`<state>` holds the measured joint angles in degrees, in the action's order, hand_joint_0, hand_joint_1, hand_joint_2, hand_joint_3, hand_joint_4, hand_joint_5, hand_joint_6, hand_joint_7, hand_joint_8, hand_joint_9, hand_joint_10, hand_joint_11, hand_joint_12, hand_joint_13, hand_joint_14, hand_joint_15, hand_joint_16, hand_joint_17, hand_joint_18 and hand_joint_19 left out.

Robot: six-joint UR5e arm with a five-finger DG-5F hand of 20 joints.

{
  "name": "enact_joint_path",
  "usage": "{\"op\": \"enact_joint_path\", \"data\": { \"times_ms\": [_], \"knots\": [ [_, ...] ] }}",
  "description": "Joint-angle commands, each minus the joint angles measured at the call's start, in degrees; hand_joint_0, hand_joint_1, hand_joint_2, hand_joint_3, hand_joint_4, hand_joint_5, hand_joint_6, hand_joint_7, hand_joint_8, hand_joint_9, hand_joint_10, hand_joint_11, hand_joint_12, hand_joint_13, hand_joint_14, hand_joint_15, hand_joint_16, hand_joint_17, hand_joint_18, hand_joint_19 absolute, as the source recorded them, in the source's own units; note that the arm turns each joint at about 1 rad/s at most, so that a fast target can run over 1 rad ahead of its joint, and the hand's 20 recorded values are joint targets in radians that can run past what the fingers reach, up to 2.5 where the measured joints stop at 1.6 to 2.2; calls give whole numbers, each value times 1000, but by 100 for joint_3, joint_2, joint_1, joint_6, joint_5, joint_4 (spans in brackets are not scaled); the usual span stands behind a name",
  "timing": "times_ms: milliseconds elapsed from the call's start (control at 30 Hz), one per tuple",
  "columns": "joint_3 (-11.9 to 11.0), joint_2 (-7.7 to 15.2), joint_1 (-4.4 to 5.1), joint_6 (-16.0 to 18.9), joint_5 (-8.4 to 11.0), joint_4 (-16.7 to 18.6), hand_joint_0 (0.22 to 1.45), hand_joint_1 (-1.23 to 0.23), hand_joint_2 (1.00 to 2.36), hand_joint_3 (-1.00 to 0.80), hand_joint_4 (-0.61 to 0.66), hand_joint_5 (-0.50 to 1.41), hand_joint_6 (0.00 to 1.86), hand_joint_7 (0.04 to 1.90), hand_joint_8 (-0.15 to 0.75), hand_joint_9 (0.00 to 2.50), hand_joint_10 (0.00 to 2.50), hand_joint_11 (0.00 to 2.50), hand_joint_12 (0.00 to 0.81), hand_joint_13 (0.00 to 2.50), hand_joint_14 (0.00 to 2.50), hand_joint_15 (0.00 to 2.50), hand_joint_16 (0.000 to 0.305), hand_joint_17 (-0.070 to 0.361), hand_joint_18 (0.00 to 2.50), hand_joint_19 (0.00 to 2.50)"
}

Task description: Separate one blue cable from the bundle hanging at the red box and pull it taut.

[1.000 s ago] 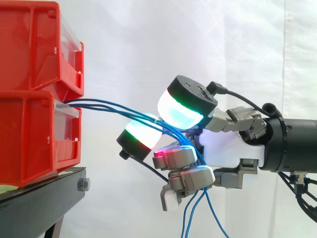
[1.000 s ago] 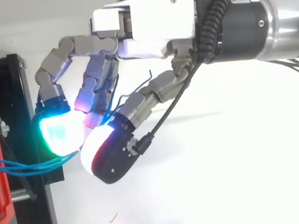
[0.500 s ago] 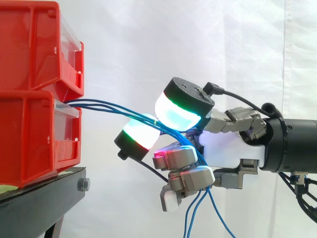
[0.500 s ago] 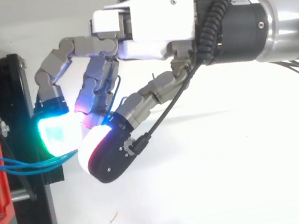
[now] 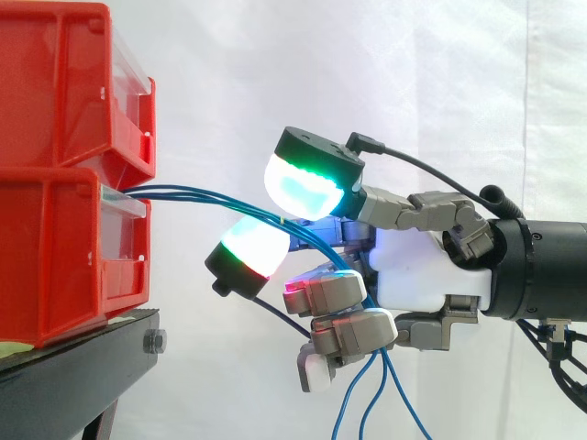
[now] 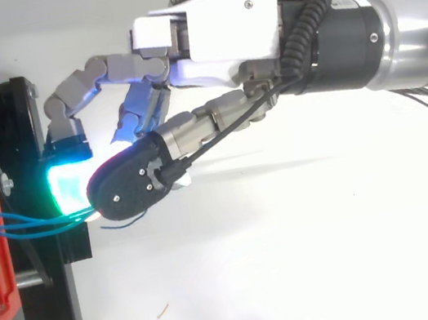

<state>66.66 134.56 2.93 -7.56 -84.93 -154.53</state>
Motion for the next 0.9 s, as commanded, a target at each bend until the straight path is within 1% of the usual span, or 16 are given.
{"op": "enact_joint_path", "data": {
  "times_ms": [0,67,133,200,267,333,400,433,467,500,567,633,767,867],
  "knots": [
    [-4,0,6,0,-6,1,599,-456,1009,-392,38,-142,704,1113,221,1147,10,1791,315,1257,18,1501,48,109,743,784],
    [-4,0,6,0,-6,1,578,-496,1007,-422,45,-144,709,1106,221,1148,8,1796,319,1258,19,1496,49,110,748,782],
    [-4,0,6,0,2,1,541,-548,1000,-500,63,-153,724,1073,237,1153,7,1795,332,1269,16,1483,51,114,764,773],
    [-4,0,6,0,2,1,511,-569,1000,-500,71,-157,735,1052,247,1159,5,1793,348,1280,16,1484,53,119,782,755],
    [-4,0,6,0,2,1,504,-605,1000,-500,82,-163,753,1037,252,1166,4,1780,343,1289,15,1471,54,121,804,749],
    [-4,0,6,0,2,-16,519,-671,1000,-500,68,-175,784,1013,241,1163,4,1798,333,1291,17,1488,52,118,804,746],
    [-4,0,6,0,2,1,568,-733,1000,-500,50,-187,818,988,227,1175,5,1817,316,1296,18,1496,49,111,801,742],
    [-4,0,6,0,-6,1,577,-735,1000,-500,48,-188,826,976,230,1185,4,1823,309,1294,19,1505,49,110,799,735],
    [5,0,6,0,-6,1,604,-741,1002,-472,43,-189,835,995,225,1186,4,1828,310,1290,20,1511,48,109,801,739],
    [5,0,6,0,-6,1,614,-756,1009,-391,30,-191,843,1015,225,1192,5,1835,311,1293,20,1494,48,108,810,746],
    [5,0,6,0,2,1,622,-781,1015,-315,9,-192,846,1056,220,1191,3,1845,311,1293,20,1503,48,109,814,738],
    [5,0,6,0,2,1,632,-798,1018,-272,7,-201,867,1010,218,1178,5,1849,314,1293,20,1505,49,110,813,727],
    [5,0,6,0,2,1,662,-848,1017,-281,17,-207,877,984,218,1144,3,1838,320,1279,20,1493,49,109,809,708],
    [5,0,6,0,-6,1,702,-890,1015,-329,21,-210,882,948,215,1125,3,1832,320,1273,21,1483,48,109,807,681]
  ]
}}
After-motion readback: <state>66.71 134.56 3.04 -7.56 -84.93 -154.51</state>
